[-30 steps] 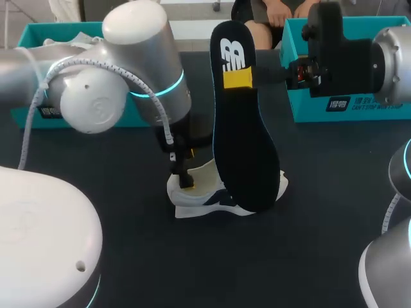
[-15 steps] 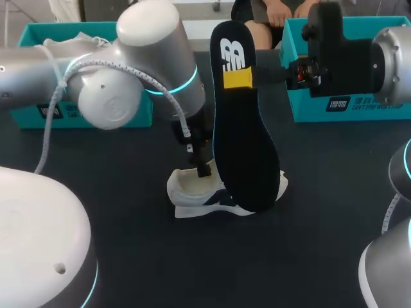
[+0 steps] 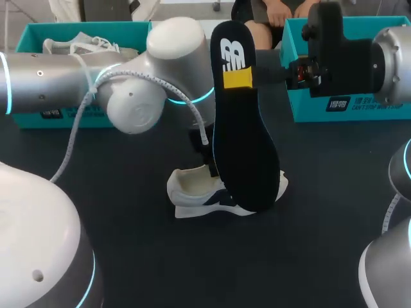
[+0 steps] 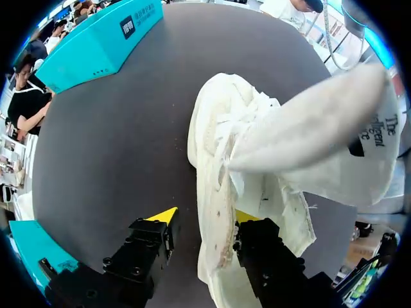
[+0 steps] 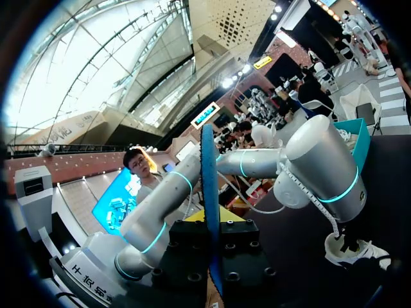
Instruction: Take the shoe out of the shoebox, open the shoe tongue, remove and reinsert the insole, then place the shoe into the shoebox
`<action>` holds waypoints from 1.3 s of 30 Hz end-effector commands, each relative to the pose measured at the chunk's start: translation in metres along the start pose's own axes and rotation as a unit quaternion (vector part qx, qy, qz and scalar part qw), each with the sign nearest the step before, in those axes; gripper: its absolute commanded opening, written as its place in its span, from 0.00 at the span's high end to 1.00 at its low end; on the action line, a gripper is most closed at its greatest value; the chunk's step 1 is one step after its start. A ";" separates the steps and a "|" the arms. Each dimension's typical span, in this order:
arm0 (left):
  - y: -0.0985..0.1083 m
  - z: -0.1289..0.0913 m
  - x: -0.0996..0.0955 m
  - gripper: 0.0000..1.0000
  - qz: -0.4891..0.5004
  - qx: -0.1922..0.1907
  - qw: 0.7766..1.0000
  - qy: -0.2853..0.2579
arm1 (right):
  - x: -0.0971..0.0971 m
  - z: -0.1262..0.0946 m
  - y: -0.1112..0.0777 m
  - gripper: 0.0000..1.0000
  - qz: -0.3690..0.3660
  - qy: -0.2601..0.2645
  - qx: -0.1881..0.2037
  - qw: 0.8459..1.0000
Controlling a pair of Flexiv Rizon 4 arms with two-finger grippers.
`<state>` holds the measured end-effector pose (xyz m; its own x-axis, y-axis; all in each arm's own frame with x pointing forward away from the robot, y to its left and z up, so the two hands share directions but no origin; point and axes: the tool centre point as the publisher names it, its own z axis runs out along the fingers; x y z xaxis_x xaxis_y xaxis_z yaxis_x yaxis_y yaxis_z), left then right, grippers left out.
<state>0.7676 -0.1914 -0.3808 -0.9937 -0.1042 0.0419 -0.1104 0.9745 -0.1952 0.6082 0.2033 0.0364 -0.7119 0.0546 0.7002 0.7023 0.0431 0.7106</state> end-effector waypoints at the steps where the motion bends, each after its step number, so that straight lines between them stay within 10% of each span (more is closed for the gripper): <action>1: -0.006 0.015 0.002 0.53 0.000 -0.005 1.000 0.006 | -0.001 0.003 0.001 1.00 0.001 0.000 0.000 1.000; 5: -0.007 0.022 0.003 0.58 -0.004 -0.008 1.000 0.011 | -0.001 0.003 0.001 1.00 0.001 0.000 0.000 1.000; 9: -0.004 0.024 0.002 1.00 -0.009 -0.009 1.000 0.013 | -0.001 0.003 0.001 1.00 0.001 0.000 0.000 1.000; 20: 0.000 -0.011 -0.007 1.00 0.124 -0.001 0.979 0.161 | -0.001 0.003 0.001 1.00 0.001 0.000 0.000 1.000; 25: -0.002 -0.023 -0.016 1.00 0.239 -0.010 0.928 0.286 | -0.001 0.003 0.001 1.00 0.001 0.000 0.000 1.000; 29: -0.002 -0.034 -0.012 1.00 0.397 -0.045 0.844 0.358 | -0.001 0.003 0.001 1.00 0.001 0.000 0.000 1.000; 32: 0.002 -0.045 -0.009 1.00 0.496 -0.058 0.797 0.340 | -0.001 0.003 0.001 1.00 0.001 0.000 0.000 1.000; 39: 0.003 -0.047 -0.010 1.00 0.504 -0.058 0.795 0.331 | -0.001 0.003 0.001 1.00 0.001 0.000 0.000 1.000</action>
<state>0.7739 -0.1731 -0.3370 -0.7528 0.5587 0.3481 0.4778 0.8275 -0.2947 0.6082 0.2033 0.0364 -0.7118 0.0546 0.7002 0.7023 0.0430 0.7106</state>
